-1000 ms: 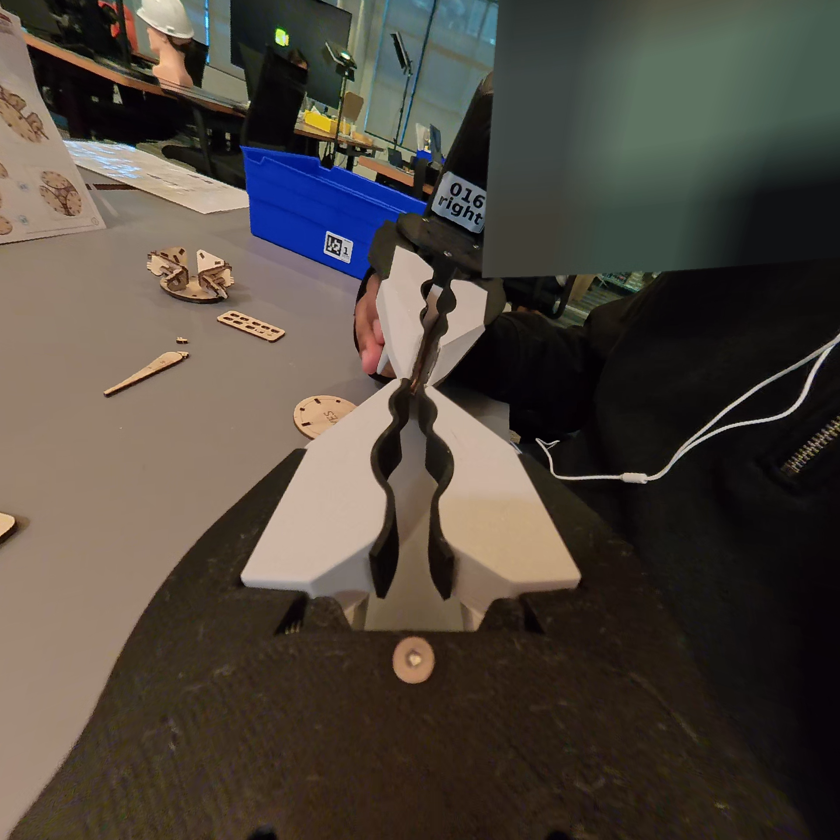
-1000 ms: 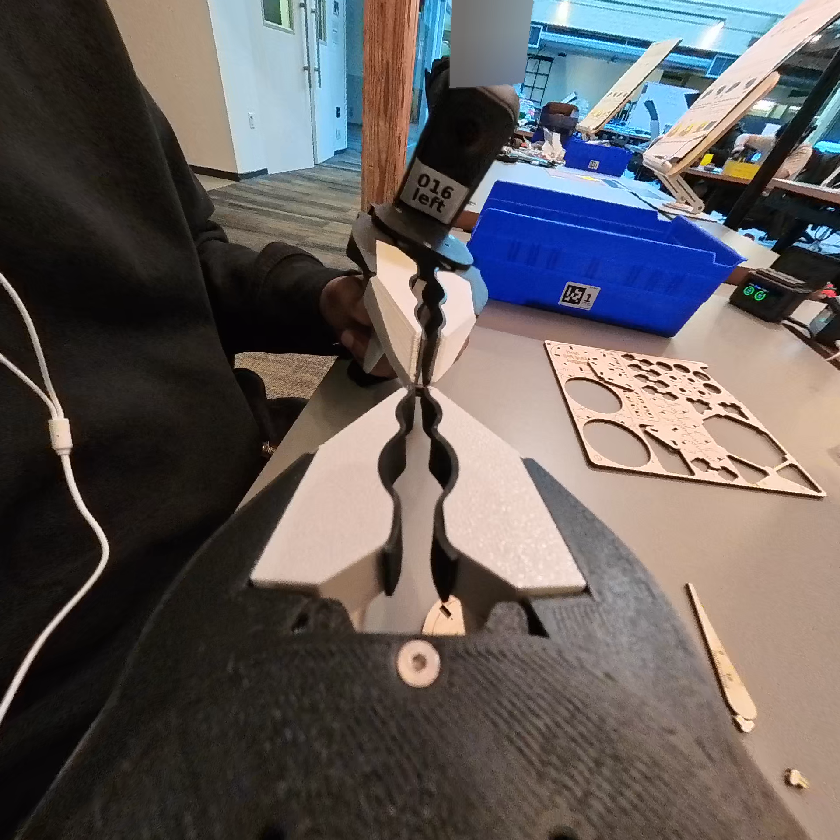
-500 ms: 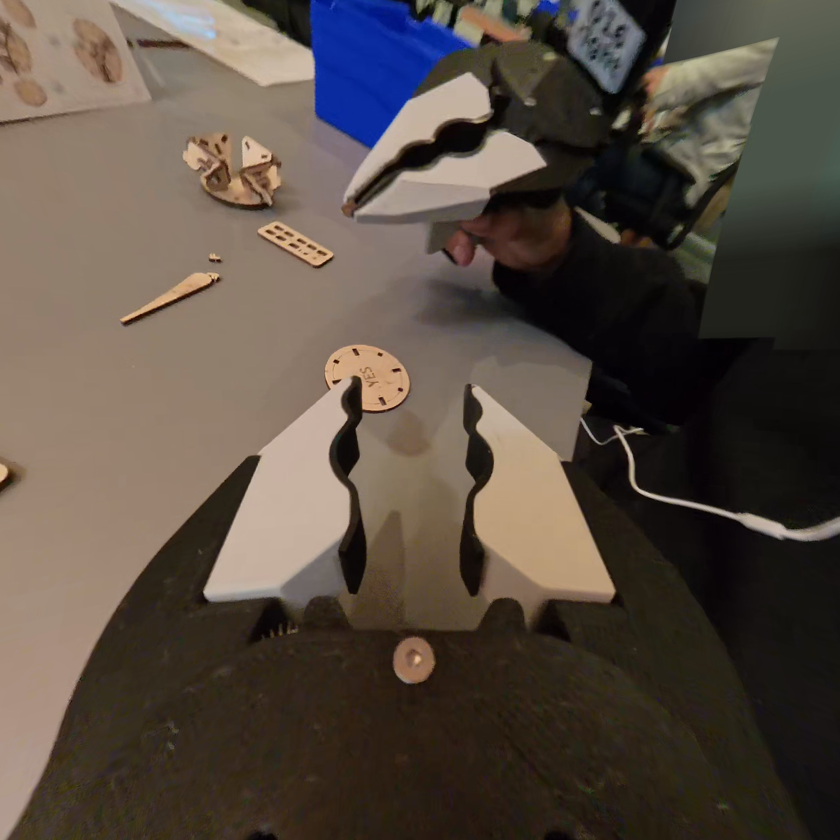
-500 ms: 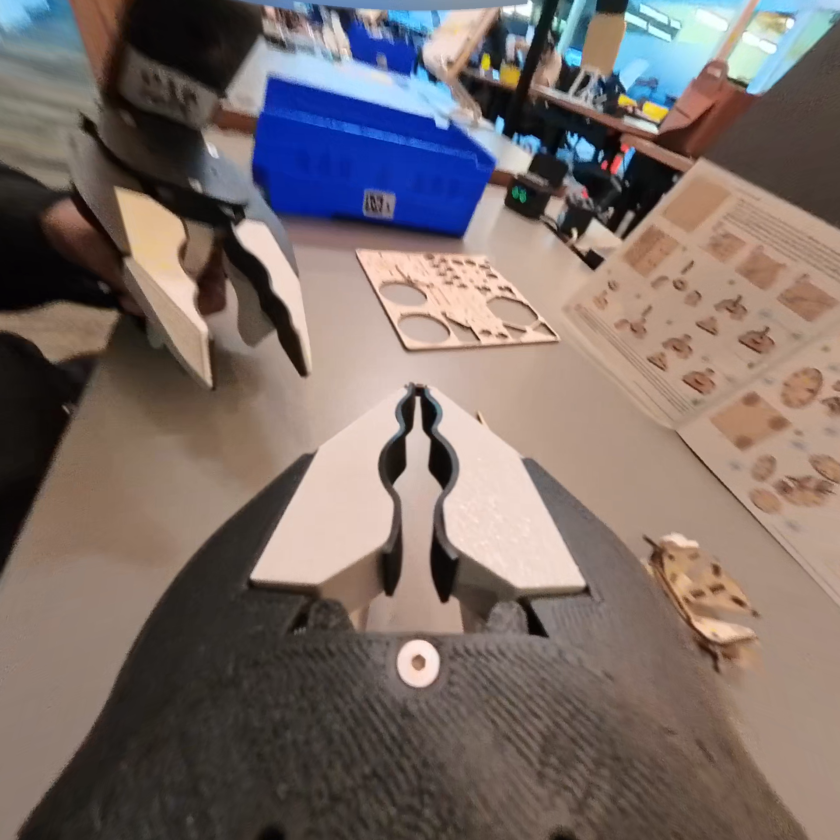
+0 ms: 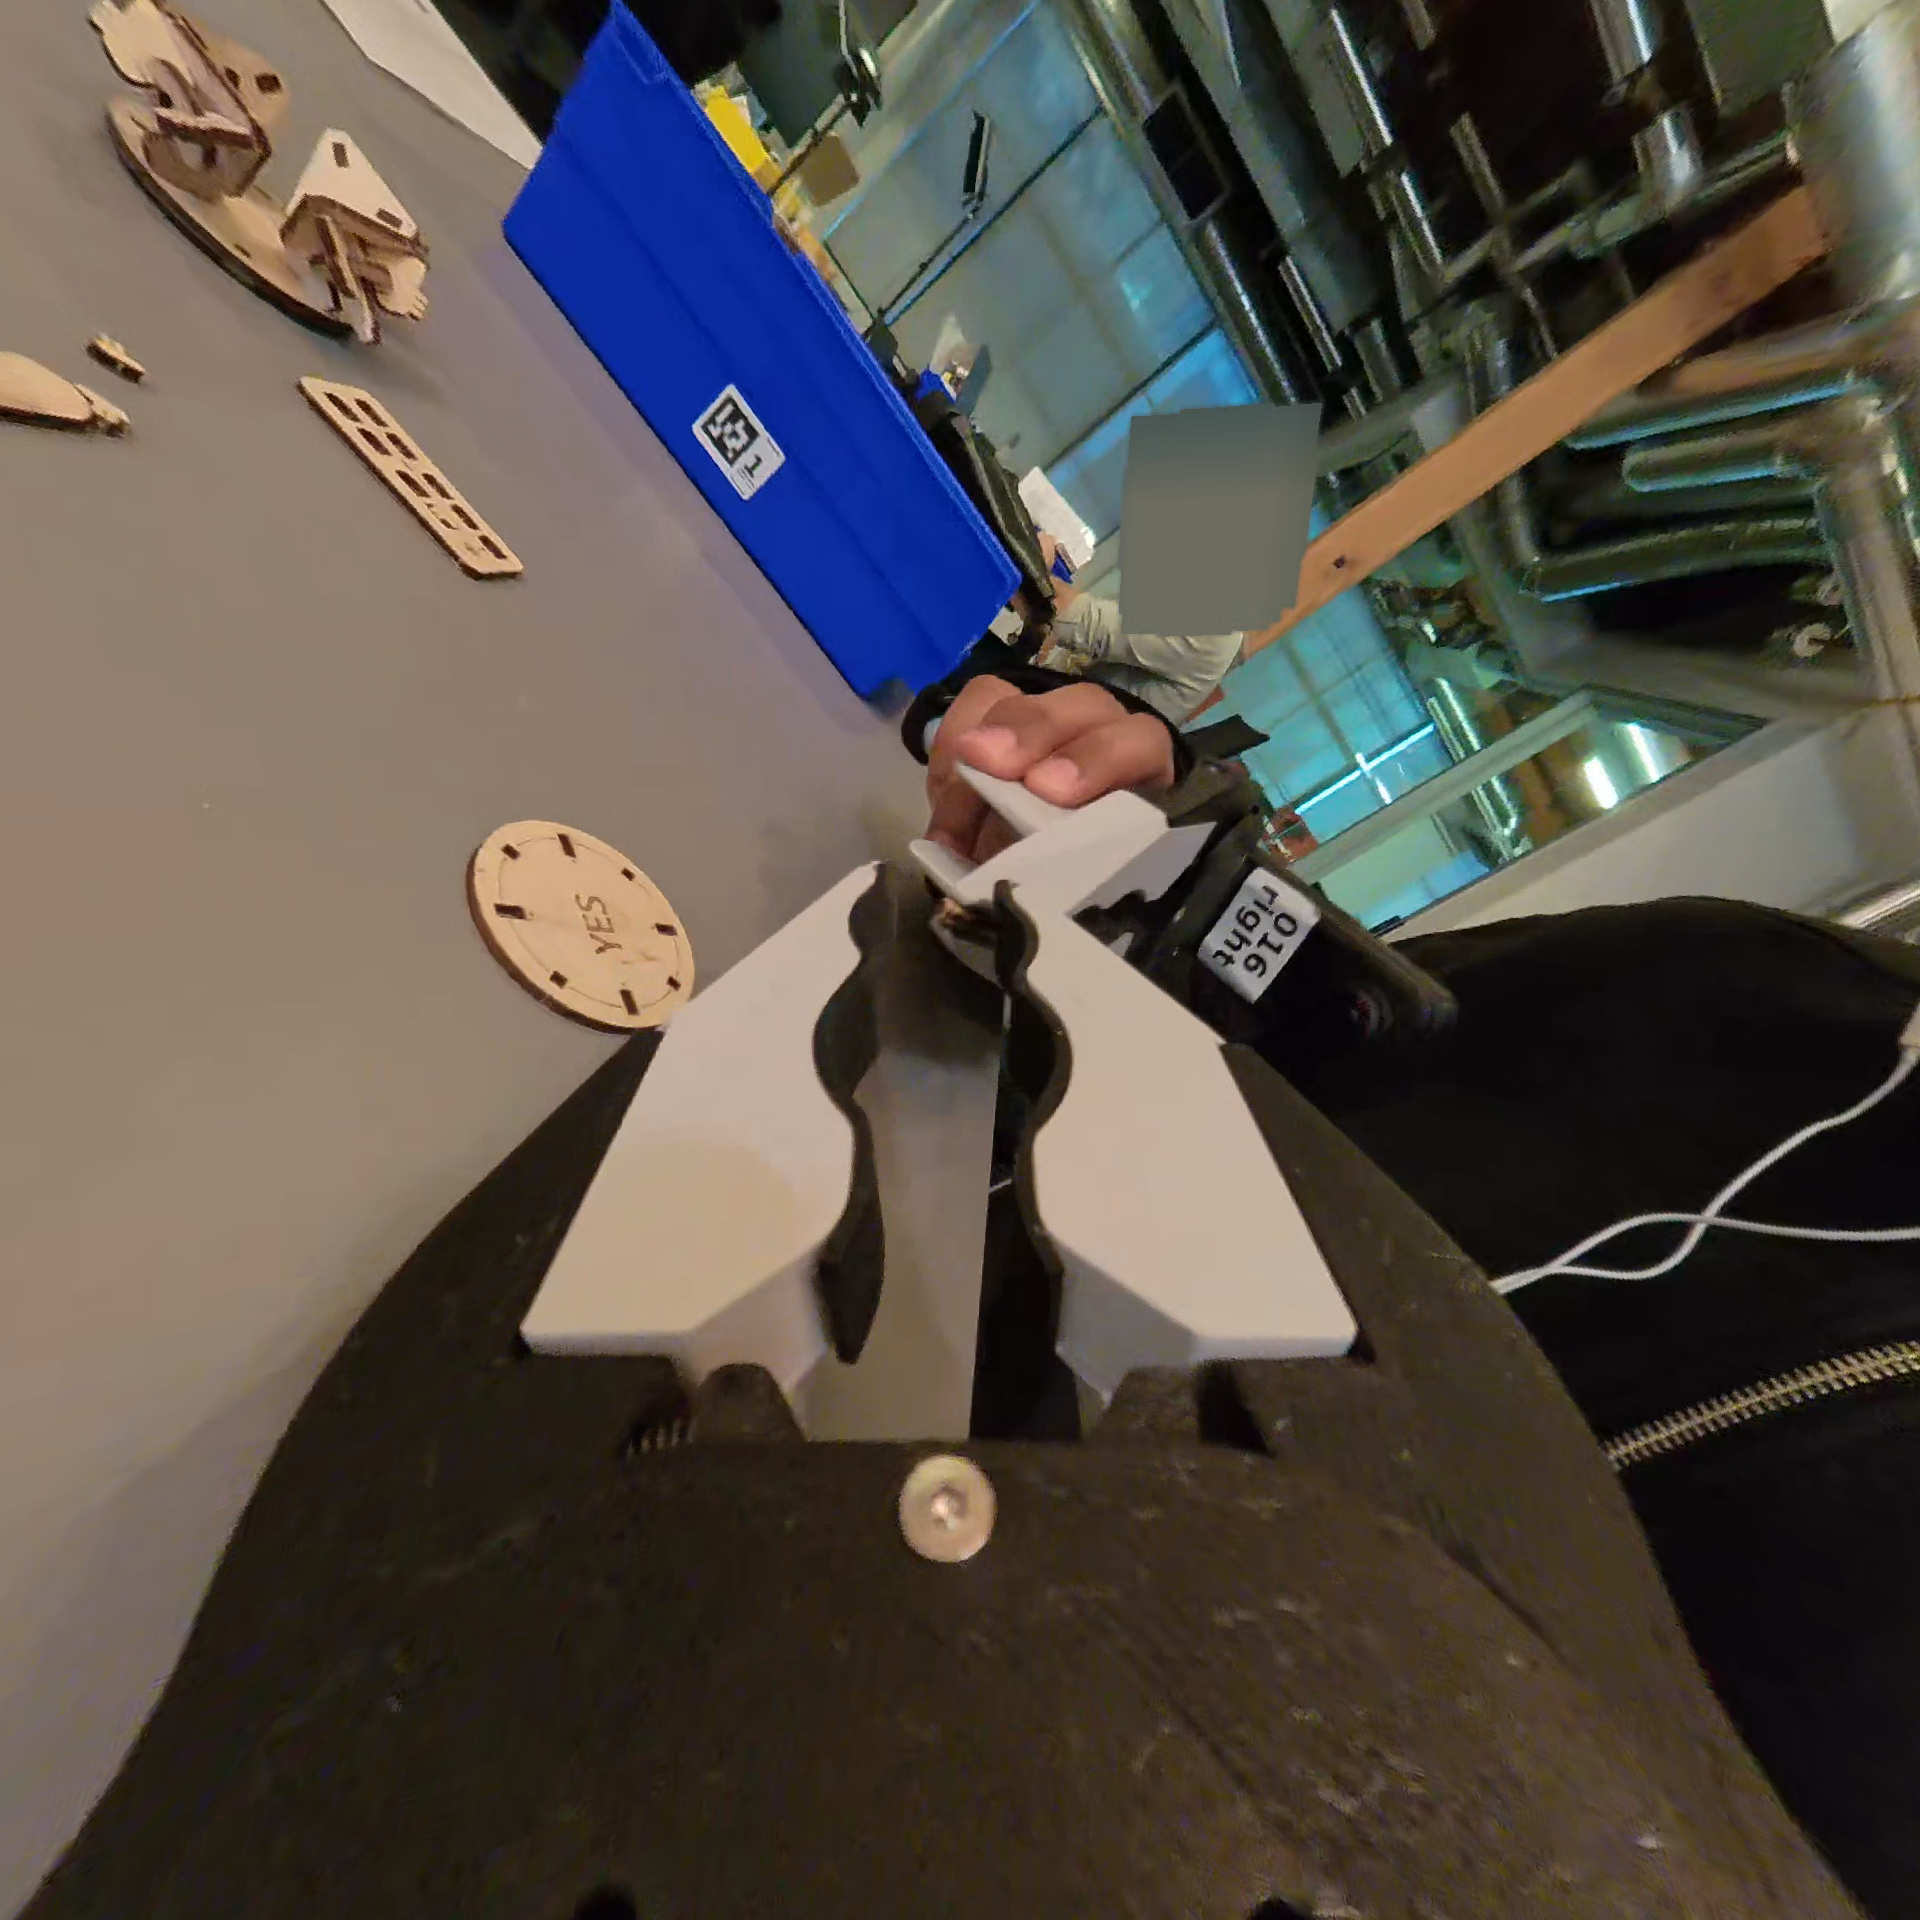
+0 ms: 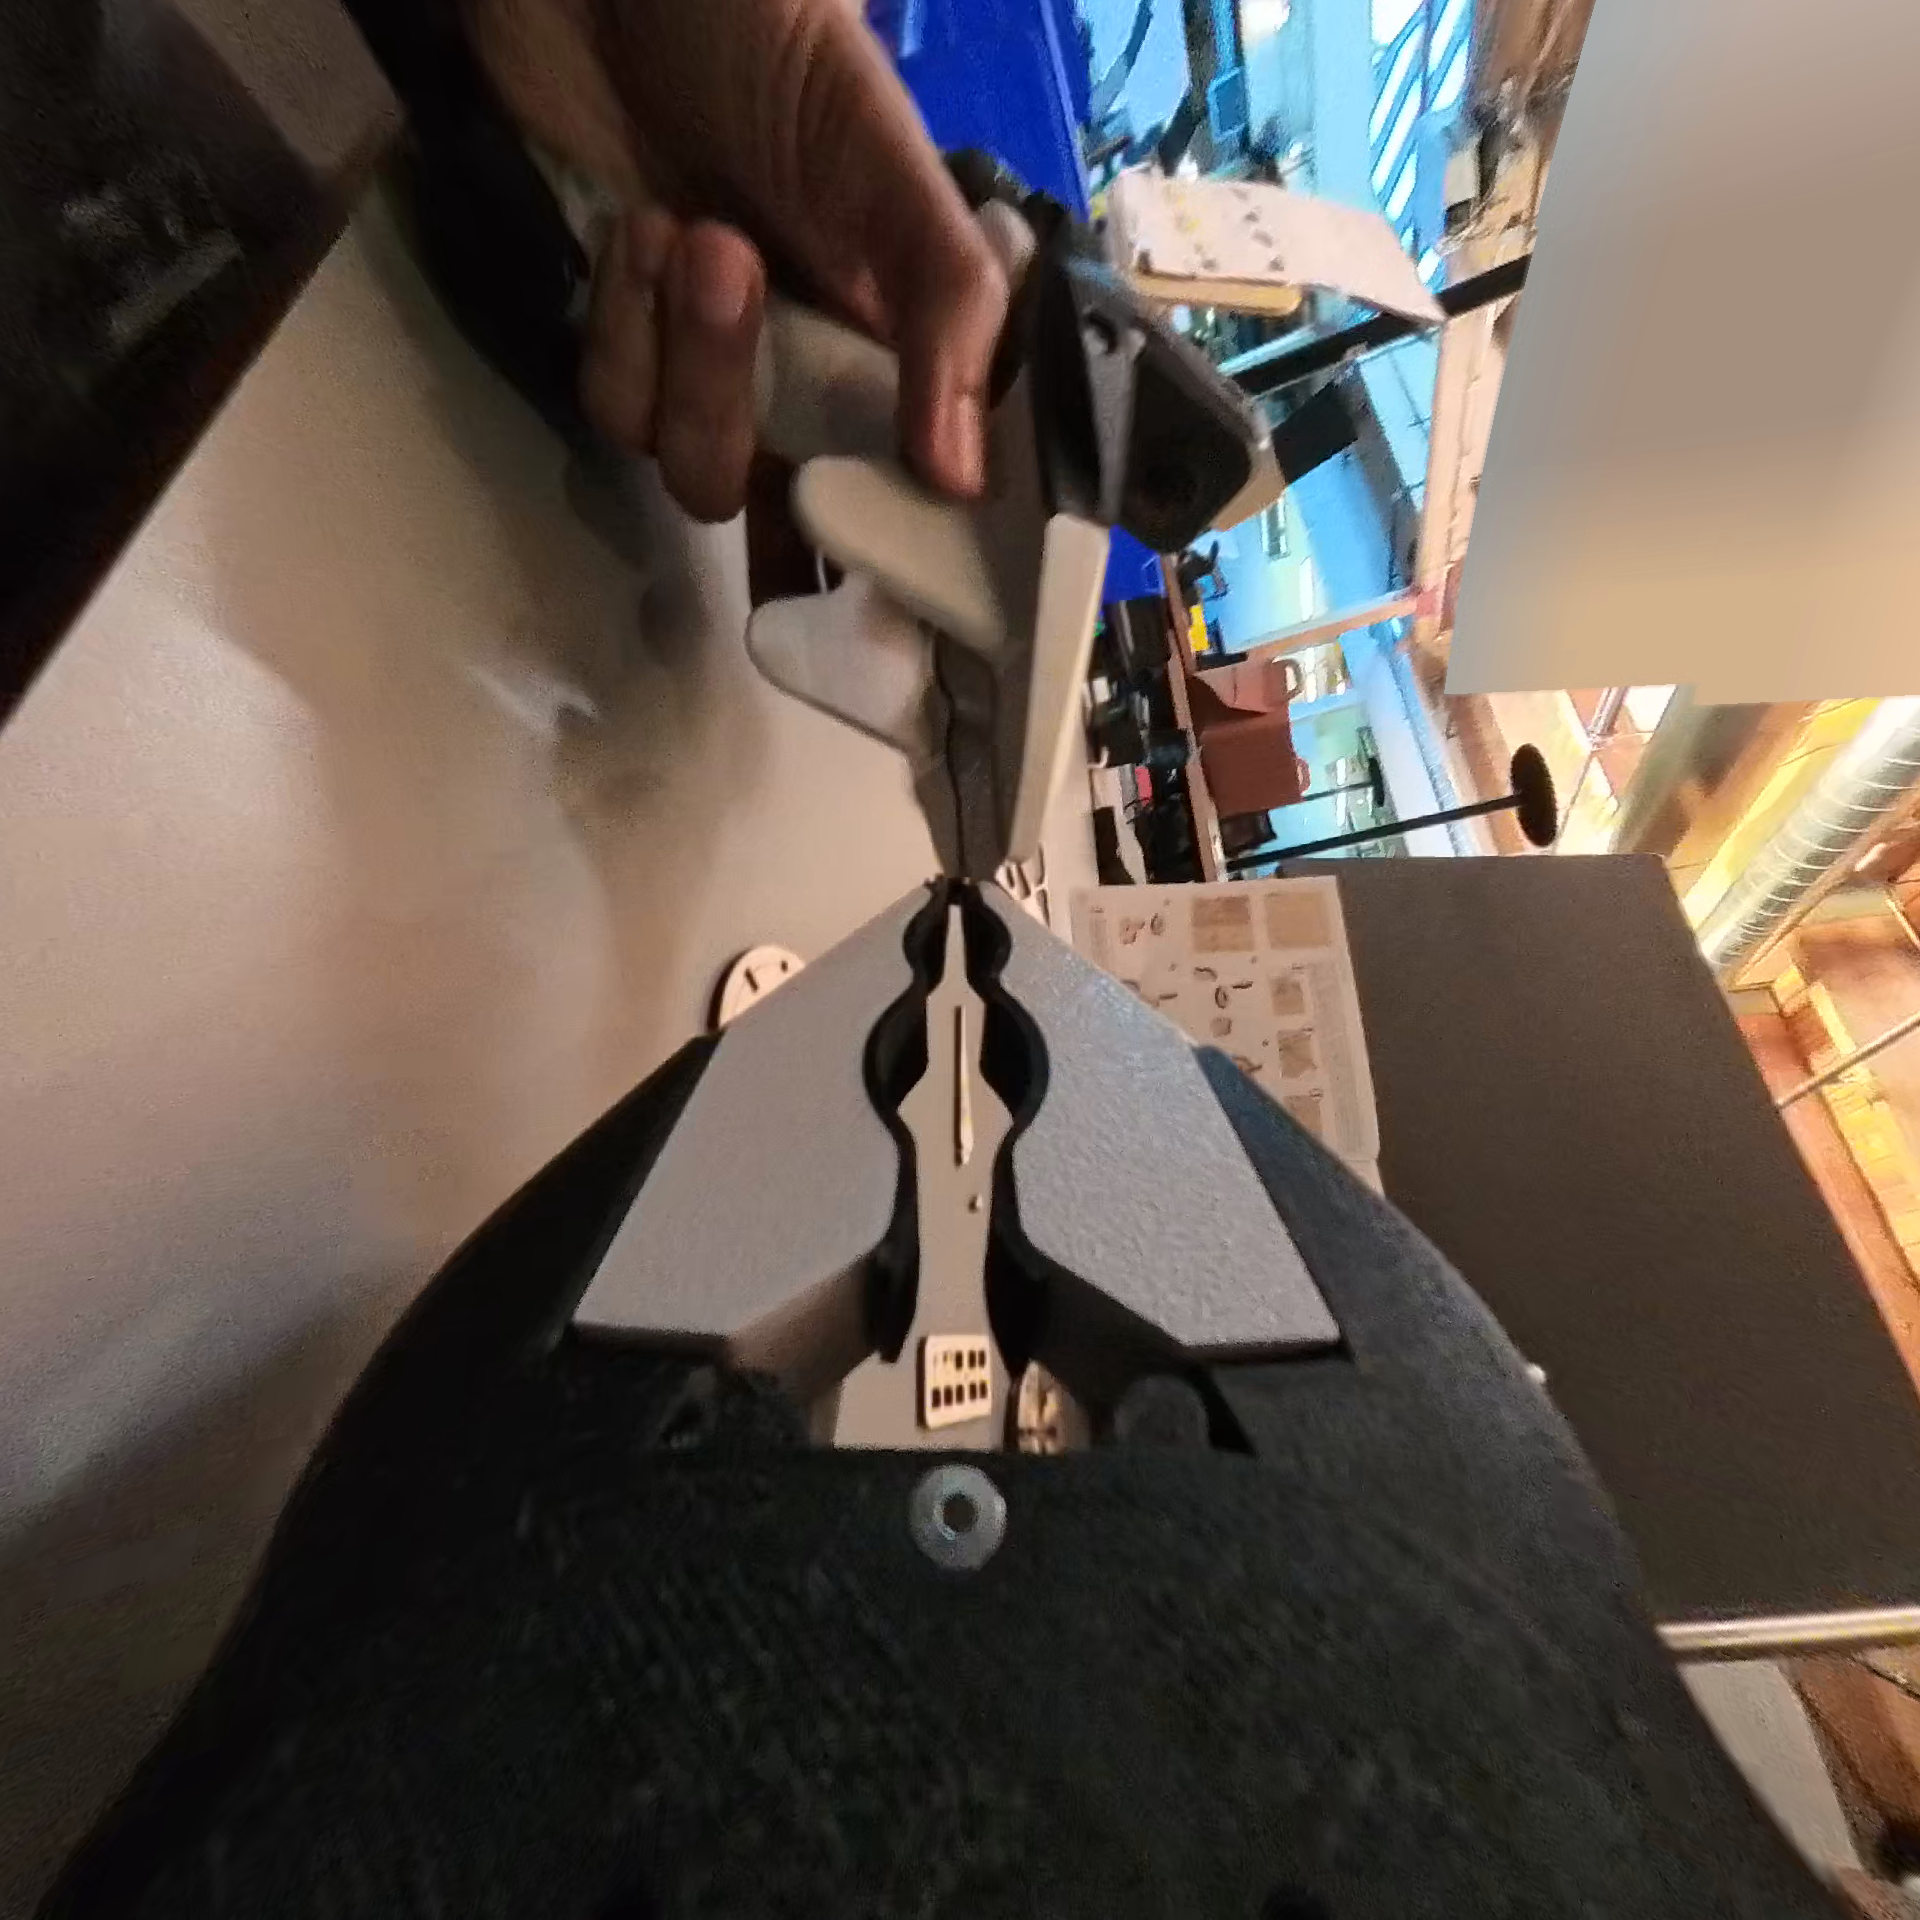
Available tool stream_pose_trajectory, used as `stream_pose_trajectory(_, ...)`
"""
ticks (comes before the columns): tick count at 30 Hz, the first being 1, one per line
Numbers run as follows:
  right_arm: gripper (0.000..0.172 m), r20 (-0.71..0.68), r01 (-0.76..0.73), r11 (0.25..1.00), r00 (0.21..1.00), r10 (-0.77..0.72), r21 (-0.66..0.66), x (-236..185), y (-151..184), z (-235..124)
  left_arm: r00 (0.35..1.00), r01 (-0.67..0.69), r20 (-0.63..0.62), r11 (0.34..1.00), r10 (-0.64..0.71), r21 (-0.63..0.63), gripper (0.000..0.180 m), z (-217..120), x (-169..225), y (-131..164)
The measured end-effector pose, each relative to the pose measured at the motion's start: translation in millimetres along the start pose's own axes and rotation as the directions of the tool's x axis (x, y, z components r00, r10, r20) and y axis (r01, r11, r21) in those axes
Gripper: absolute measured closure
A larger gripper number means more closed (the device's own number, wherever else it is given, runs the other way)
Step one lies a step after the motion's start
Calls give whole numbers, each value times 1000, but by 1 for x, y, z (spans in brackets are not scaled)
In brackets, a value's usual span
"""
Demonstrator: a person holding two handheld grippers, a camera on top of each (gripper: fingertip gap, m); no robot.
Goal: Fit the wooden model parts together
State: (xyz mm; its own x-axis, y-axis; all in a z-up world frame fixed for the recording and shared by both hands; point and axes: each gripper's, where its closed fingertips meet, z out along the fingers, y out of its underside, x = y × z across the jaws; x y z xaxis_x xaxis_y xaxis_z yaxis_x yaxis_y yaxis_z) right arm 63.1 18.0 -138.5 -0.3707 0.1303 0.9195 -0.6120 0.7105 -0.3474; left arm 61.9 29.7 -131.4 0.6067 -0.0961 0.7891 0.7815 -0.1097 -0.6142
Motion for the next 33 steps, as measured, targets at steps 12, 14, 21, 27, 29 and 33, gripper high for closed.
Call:
stream_pose_trajectory(12, 171, -57, -52, 995, 997, 58, 89, 10, -6, -3, 996, -54, -75, 998, 52, -15, 180, 2, 11, 3)
stream_pose_trajectory(14, 171, -50, -78, 991, 995, 83, 110, 10, -7, -4, 995, -57, -88, 998, 55, -22, 180, 2, 12, 3)
stream_pose_trajectory(21, 171, -3, -202, 965, 979, 206, 168, 11, -10, -6, 991, -84, -104, 996, 80, -35, 180, 1, 14, 4)
stream_pose_trajectory(27, 154, 248, -677, 705, 734, 632, 209, 16, -14, -10, 985, -117, -128, 993, 119, 25, 180, -5, 19, -5)
stream_pose_trajectory(29, 153, 349, -818, 531, 575, 740, 222, 25, -17, -14, 980, -138, -136, 989, 143, 44, 180, -6, 21, -8)
stream_pose_trajectory(33, 159, 480, -935, 275, 352, 804, 226, 43, -17, -19, 970, -185, -145, 981, 193, 65, 180, -7, 26, -9)
